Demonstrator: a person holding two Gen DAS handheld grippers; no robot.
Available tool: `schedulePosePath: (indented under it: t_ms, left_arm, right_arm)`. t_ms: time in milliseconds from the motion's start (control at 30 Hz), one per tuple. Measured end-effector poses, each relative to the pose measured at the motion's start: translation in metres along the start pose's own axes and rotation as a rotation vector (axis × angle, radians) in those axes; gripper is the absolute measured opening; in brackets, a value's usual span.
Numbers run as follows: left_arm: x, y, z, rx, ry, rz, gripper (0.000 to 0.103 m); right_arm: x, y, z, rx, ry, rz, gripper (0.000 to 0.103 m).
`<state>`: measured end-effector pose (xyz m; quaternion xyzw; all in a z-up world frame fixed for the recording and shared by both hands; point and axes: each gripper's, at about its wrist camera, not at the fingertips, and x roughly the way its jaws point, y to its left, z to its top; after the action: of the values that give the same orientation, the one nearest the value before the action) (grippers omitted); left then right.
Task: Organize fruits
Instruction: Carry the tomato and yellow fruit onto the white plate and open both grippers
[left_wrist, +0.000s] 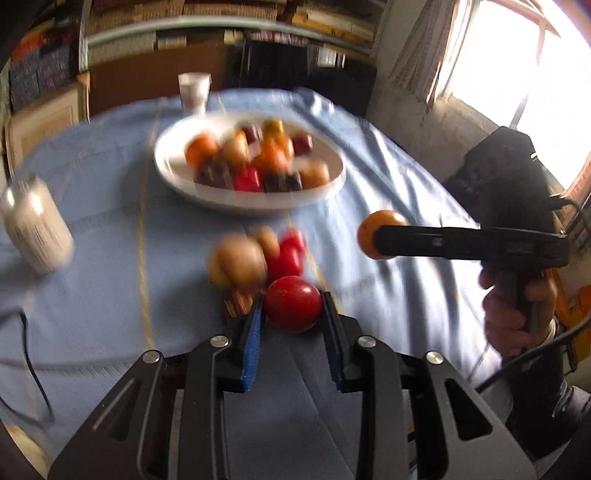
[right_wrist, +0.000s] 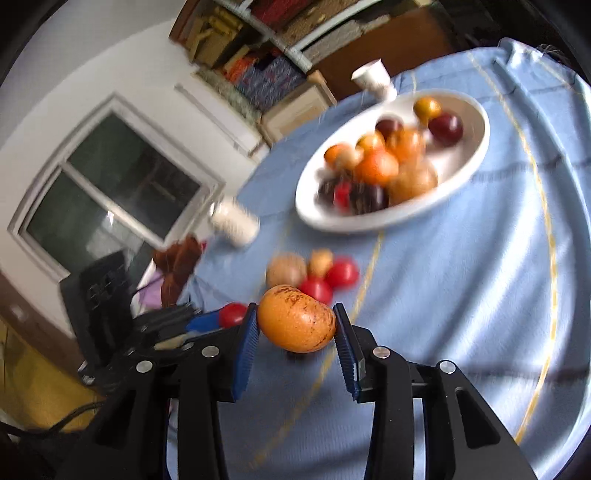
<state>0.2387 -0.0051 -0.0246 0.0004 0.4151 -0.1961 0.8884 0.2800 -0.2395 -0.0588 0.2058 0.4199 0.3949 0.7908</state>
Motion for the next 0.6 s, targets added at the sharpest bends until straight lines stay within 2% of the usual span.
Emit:
schedulePosePath:
  t_ms: [33,67,100,167,300,367,400,433,467,500,600]
  left_arm:
    - [-0.005,0.002,0.016,0.015,-0.038,0.031,0.029]
    - [-0.007,0.004,0.028,0.018,-0.060,0.050,0.029]
    - [-0.006,0.008,0.040,0.014,-0.076,0.066,0.029]
    - [0.005,0.018,0.069,-0.001,-0.090,0.090,0.029]
    - [0.045,0.033,0.106,-0.028,-0.039,0.111,0.029]
    - [0.068,0.038,0.118,-0.024,-0.010,0.156,0.031]
    - [0.079,0.040,0.122,-0.032,0.002,0.190,0.037]
    - [0.084,0.043,0.124,-0.043,0.009,0.203,0.067]
    - [0.085,0.045,0.126,-0.057,0.003,0.207,0.083]
    - [0.080,0.046,0.125,-0.078,-0.030,0.210,0.085]
    - [0.061,0.046,0.114,-0.078,-0.064,0.211,0.091]
  right_arm:
    - [0.000,0.001,0.011,-0.011,-0.048,-0.039,0.041]
    - [0.001,0.003,0.030,-0.044,-0.134,-0.150,0.041]
    - [0.001,0.003,0.030,-0.044,-0.134,-0.150,0.041]
    - [0.010,-0.003,0.048,-0.054,-0.184,-0.232,0.041]
    - [0.026,-0.019,0.064,-0.020,-0.202,-0.270,0.041]
    - [0.032,-0.024,0.068,-0.013,-0.204,-0.274,0.042]
    - [0.031,-0.025,0.069,-0.021,-0.210,-0.283,0.048]
    - [0.032,-0.023,0.069,-0.035,-0.214,-0.294,0.057]
    - [0.031,-0.022,0.069,-0.050,-0.219,-0.296,0.057]
    - [0.027,-0.020,0.069,-0.064,-0.227,-0.296,0.057]
    - [0.011,-0.003,0.061,-0.131,-0.222,-0.263,0.057]
